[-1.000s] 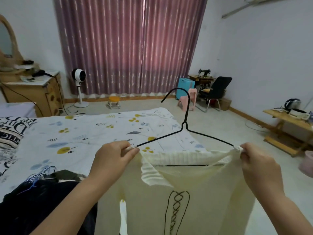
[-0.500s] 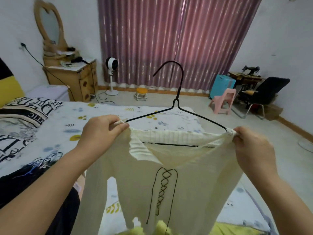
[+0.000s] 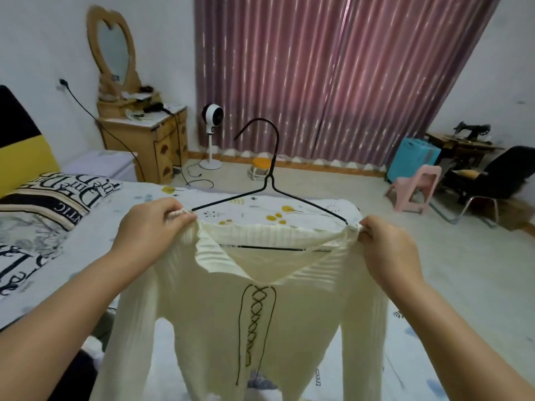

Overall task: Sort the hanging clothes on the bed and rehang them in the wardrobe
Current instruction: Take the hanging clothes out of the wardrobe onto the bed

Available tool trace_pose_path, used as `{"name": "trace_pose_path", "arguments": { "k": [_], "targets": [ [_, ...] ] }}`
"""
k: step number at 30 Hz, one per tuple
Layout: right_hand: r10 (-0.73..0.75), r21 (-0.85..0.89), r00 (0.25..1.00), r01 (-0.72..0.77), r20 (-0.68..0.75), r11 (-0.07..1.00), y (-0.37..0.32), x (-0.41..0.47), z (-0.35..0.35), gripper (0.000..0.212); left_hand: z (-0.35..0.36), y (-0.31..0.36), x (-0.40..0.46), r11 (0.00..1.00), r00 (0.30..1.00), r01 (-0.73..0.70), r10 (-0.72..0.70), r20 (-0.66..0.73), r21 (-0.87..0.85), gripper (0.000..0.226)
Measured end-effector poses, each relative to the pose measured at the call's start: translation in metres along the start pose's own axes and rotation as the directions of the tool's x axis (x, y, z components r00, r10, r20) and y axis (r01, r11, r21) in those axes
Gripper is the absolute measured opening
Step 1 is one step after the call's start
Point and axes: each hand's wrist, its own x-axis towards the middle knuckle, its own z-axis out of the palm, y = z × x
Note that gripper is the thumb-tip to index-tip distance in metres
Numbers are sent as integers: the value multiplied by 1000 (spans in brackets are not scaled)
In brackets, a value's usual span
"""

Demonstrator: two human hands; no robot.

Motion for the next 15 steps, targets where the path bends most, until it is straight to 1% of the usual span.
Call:
{"name": "trace_pose_path", "arguments": {
  "k": [3,8,12,15],
  "targets": [
    [27,-3,998,-27,48,1000,-11,39,33,12,21,-22,44,1000,1000,13,-13,4,7,19],
    [60,-21,992,-58,111,998,-19,92,92,13,66,-59,112,999,997,-6,2,74,48,20],
    [57,-61,980,-46,188,997,-18,132,151,15,109,-91,156,995,991,-19,6,135,94,25],
    [51,-73,973,-36,226,997,-17,161,200,16,145,-119,182,990,986,-2,-22,163,143,29]
  ]
}}
